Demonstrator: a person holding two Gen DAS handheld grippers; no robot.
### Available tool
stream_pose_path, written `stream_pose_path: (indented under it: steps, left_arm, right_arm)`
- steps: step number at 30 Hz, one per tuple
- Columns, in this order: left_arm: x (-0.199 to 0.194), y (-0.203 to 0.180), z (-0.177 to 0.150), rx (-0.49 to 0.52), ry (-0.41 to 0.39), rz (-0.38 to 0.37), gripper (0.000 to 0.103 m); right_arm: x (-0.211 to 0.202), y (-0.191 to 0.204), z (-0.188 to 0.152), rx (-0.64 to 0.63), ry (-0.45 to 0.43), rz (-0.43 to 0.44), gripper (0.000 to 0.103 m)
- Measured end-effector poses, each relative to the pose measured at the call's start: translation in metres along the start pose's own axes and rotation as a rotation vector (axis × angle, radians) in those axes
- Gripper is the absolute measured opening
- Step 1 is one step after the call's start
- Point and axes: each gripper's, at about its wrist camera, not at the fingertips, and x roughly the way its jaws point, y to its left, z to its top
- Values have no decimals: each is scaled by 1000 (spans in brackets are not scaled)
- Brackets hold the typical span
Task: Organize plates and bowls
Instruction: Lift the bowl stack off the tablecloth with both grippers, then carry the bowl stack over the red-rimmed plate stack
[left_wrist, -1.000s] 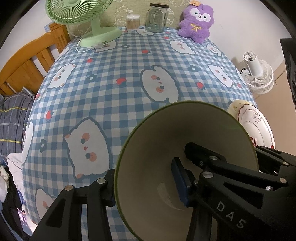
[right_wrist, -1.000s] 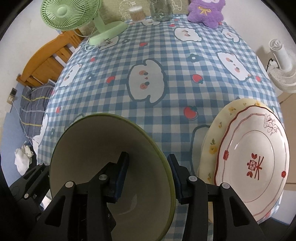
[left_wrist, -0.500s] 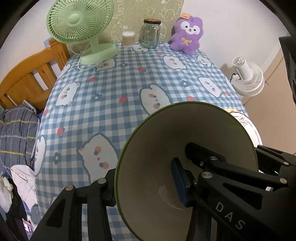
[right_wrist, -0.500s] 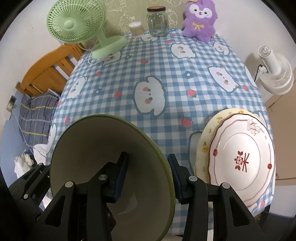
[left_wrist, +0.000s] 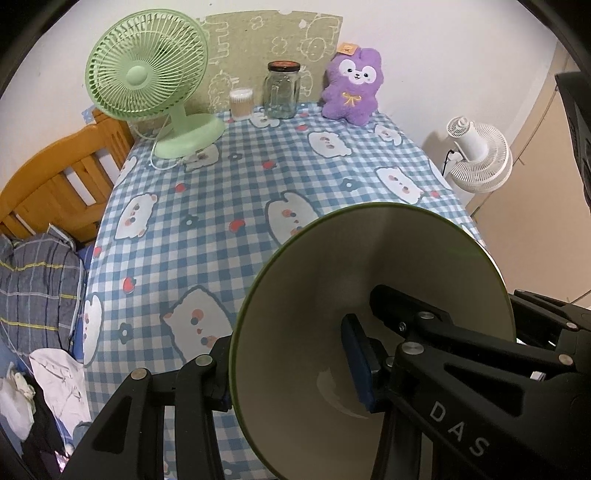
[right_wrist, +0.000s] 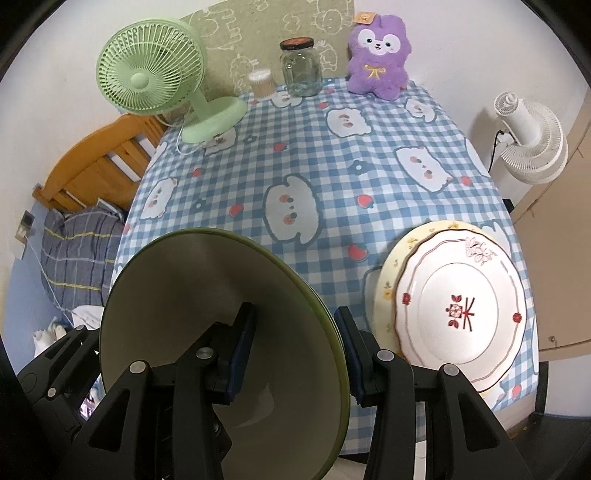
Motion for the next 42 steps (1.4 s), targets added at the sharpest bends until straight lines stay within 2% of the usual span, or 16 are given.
stream_pose_path:
  steps: [6,24,42]
  left_arm:
    - [3,-26,5,-22,17,12,48]
    - [14,-118,28,-79,2,6,47]
    - [56,-163,29,-137,50,15,47]
  right_arm:
    - [-4,-27,5,-18,22,9,48]
    - [-27,-120,23,-75,22,-9,48]
    - [5,-174,27,-111,88,1,48]
